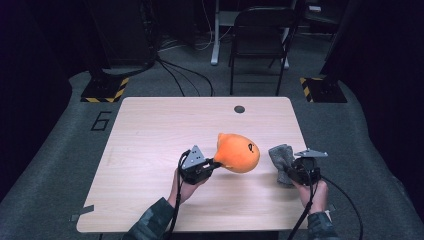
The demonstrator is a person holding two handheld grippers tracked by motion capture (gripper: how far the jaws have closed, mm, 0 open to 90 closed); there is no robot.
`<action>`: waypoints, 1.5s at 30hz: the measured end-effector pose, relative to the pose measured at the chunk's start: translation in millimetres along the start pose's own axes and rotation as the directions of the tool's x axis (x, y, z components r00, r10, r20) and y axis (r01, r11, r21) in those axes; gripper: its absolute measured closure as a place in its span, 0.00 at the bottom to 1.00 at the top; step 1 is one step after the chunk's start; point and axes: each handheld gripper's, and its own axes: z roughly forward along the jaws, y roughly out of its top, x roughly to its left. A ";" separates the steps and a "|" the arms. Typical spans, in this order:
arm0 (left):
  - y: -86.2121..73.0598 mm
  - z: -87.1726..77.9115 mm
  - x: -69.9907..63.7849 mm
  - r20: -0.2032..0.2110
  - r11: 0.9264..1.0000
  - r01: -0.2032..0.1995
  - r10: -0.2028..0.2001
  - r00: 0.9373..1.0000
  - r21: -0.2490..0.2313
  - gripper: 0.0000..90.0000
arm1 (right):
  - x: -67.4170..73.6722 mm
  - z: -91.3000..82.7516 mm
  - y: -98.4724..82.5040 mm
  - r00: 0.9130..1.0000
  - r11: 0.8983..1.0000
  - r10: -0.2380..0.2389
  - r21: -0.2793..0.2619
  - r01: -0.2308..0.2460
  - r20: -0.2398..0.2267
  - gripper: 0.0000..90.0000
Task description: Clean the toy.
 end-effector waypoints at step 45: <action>-28.4 32.0 -0.8 0.060 0.941 0.269 -0.287 0.956 0.204 0.91 | 137.6 -8.5 50.4 0.950 0.953 -0.295 -0.097 0.285 -0.101 0.80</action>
